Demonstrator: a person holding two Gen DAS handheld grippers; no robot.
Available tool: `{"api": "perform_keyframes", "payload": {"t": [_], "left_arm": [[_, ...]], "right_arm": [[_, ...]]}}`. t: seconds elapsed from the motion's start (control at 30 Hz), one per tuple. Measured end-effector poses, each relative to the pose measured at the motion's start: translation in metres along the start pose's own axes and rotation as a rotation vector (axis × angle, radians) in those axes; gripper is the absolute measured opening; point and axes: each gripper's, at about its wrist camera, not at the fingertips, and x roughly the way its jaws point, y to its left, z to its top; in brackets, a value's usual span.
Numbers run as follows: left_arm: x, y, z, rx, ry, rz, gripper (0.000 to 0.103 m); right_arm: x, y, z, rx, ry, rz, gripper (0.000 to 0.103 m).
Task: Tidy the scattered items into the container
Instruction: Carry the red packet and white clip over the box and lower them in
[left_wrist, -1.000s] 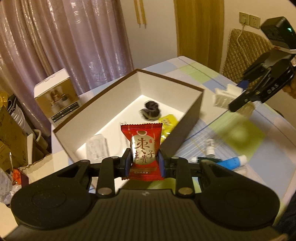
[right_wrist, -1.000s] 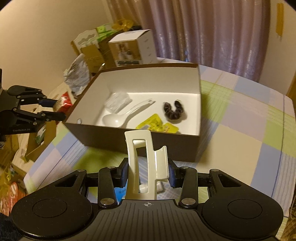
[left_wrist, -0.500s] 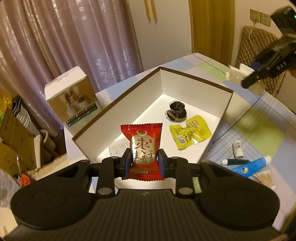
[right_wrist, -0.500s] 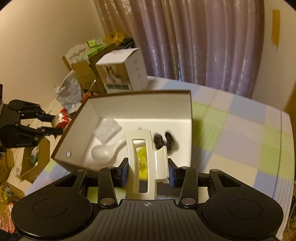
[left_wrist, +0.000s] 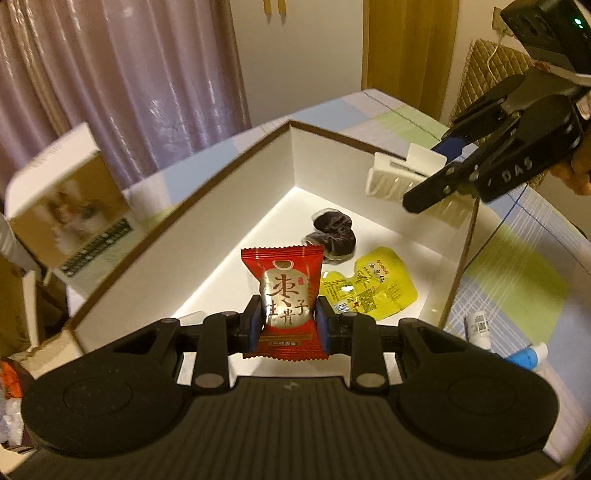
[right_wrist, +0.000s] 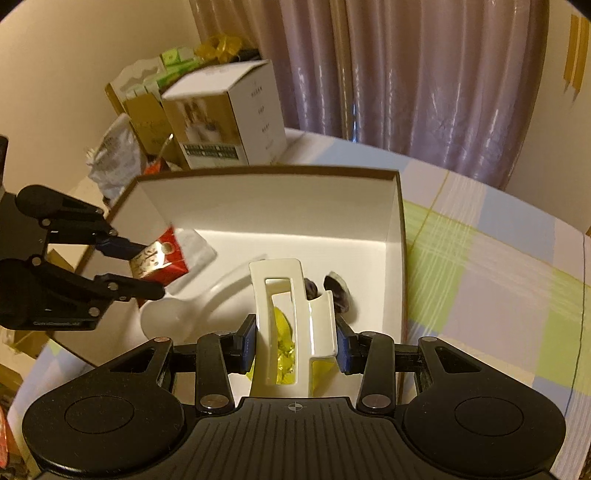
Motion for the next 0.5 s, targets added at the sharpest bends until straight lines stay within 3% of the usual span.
{"api": "perform_keyframes", "payload": {"t": [0.5], "left_arm": [[0.072, 0.005, 0.008, -0.1, 0.106, -0.054, 0.025]], "right_arm": [[0.026, -0.009, -0.006, -0.062, 0.04, -0.044, 0.044]]}}
